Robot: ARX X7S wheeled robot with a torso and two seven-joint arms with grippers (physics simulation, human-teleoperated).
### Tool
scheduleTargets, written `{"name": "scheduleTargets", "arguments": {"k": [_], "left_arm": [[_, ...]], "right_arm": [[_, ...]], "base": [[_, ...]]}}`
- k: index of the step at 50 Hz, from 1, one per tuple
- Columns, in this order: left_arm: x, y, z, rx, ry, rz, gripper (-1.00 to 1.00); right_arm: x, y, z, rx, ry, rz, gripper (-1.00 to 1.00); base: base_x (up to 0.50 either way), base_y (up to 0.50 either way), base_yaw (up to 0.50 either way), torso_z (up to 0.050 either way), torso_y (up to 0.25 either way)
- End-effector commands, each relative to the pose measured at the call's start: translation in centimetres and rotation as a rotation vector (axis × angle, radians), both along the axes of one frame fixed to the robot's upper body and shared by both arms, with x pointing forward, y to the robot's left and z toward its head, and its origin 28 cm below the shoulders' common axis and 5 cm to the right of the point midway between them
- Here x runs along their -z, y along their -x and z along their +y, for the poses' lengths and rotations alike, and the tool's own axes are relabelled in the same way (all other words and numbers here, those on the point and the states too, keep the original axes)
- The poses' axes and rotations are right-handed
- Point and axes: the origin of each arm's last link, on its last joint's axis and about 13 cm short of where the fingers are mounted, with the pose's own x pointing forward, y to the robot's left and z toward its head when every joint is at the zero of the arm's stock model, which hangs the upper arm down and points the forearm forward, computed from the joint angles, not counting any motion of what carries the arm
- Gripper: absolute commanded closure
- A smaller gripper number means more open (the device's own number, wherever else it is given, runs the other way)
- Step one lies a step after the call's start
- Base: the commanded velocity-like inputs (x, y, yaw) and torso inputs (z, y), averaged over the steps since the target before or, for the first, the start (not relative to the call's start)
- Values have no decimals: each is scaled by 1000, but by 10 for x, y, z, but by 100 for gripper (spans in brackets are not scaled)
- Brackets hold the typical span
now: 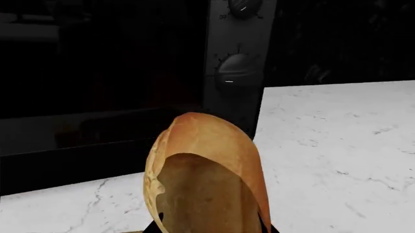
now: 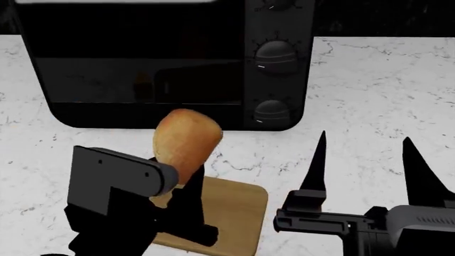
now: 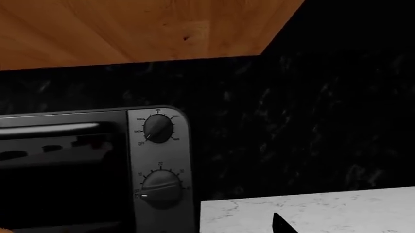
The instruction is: Place the bread and cheese on the cutting board.
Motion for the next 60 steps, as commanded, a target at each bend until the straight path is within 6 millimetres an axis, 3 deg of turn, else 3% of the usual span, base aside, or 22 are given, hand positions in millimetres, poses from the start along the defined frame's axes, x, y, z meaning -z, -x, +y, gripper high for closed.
{"name": "scheduleTargets", "arguments": {"k": [1, 29, 57, 58, 60], "left_arm": [[5, 5, -26, 149, 10, 84, 100], [43, 7, -21, 103, -13, 206, 100], [53, 4, -20, 77, -21, 232, 100], [53, 3, -19, 73, -20, 230, -100], [53, 3, -19, 70, -20, 228, -100]], "right_arm": [[-3, 5, -5, 21, -9, -16, -100], [-3, 4, -6, 23, -14, -14, -100], [-3, 3, -4, 14, -9, -14, -100], [-2, 3, -4, 13, -8, -13, -100], [-2, 3, -4, 12, -9, -13, -100]], "base": [[0, 0, 0, 0, 0], [0, 0, 0, 0, 0], [0, 0, 0, 0, 0], [0, 0, 0, 0, 0], [0, 0, 0, 0, 0]]}}
